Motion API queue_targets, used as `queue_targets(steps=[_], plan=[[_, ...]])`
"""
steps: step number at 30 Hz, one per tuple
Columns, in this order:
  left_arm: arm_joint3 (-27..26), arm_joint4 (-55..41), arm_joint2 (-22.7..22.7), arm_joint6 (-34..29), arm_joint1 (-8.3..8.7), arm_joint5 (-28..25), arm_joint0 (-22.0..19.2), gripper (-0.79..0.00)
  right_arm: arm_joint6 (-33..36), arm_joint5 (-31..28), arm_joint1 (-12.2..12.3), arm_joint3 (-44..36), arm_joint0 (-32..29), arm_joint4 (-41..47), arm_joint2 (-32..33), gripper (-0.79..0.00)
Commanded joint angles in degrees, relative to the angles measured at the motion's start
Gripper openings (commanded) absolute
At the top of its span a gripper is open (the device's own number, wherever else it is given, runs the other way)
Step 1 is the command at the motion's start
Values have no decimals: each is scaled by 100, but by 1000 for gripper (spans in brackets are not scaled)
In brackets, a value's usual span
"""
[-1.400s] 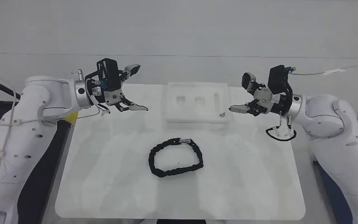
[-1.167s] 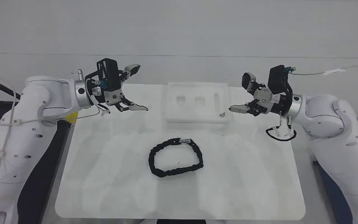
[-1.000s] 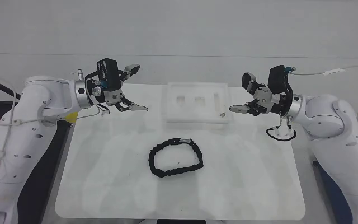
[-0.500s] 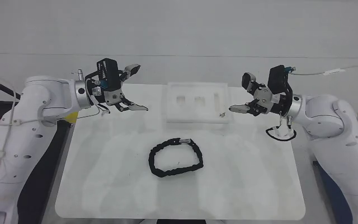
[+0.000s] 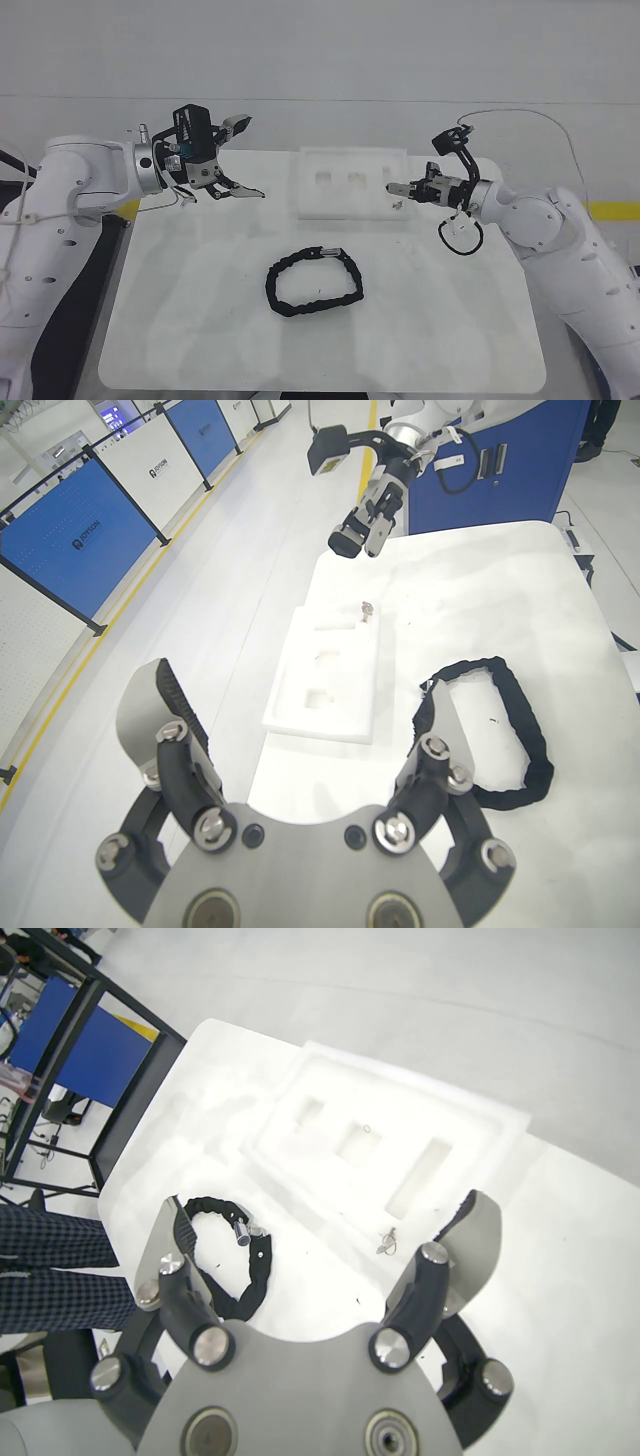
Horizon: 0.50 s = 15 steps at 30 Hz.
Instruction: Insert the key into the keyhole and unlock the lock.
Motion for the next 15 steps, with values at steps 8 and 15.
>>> queue_targets(steps=[8,15], plan=[[0,0,0,0,0,0,0,0,751,436,-270,639,414,661,-542,0],[0,0,0,0,0,0,0,0,794,420,-391,1081,557,844,-683,0]])
